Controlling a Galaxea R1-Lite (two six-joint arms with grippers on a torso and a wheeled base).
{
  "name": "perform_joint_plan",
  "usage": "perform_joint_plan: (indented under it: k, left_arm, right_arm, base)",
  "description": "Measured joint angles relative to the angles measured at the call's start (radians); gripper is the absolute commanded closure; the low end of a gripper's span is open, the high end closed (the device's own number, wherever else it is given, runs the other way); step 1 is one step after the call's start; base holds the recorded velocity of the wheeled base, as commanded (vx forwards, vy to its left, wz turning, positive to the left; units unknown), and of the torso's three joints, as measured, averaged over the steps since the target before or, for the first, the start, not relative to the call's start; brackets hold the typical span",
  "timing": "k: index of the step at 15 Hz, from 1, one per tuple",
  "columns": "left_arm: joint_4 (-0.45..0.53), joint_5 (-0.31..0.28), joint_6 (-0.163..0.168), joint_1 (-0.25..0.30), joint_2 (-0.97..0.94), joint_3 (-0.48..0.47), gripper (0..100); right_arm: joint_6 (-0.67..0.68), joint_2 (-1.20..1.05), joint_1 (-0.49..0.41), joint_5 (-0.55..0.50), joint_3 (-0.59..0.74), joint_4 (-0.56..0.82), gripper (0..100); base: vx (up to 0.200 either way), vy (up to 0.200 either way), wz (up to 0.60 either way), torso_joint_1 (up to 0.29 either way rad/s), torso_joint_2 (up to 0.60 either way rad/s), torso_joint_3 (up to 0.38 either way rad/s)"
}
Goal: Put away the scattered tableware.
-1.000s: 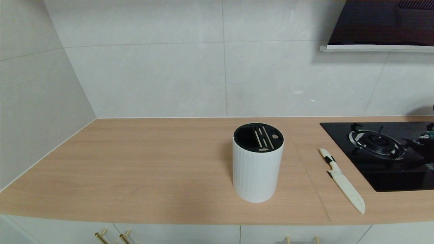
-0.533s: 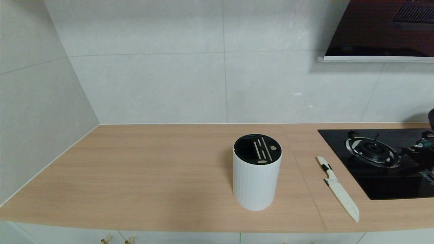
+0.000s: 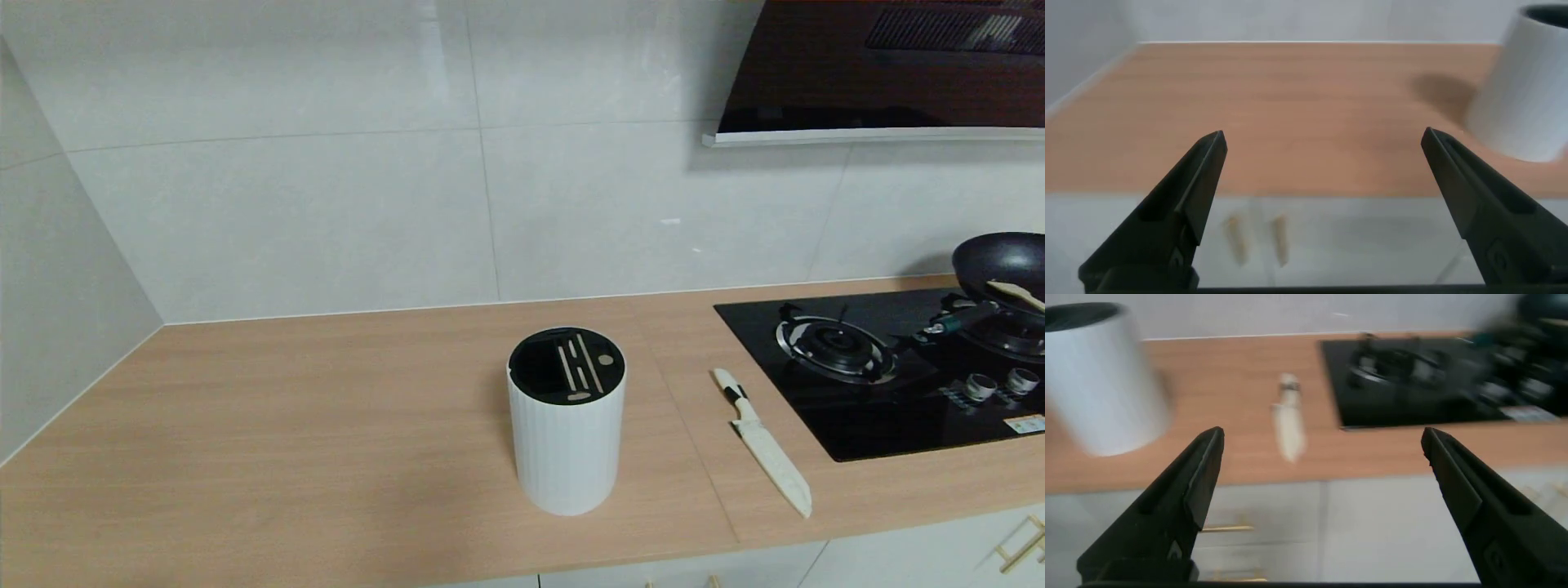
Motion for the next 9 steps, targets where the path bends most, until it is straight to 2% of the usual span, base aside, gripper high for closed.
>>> perform_joint_plan:
  k: [7, 9]
  left_arm:
    - [0.000, 0.000, 0.000, -0.001, 0.000, 0.000, 0]
    - [0.000, 0.000, -0.001, 0.000, 0.000, 0.000, 0]
  right_arm:
    - [-0.025, 0.002, -0.001, 0.005, -0.002, 0.000, 0]
    - [-0.012, 0.031, 0.006, 0.015, -0.049, 0.011, 0]
  base:
    - [0.000, 0.000, 0.00, 0.000, 0.00, 0.000]
    - [0.000, 0.000, 0.00, 0.000, 0.00, 0.000]
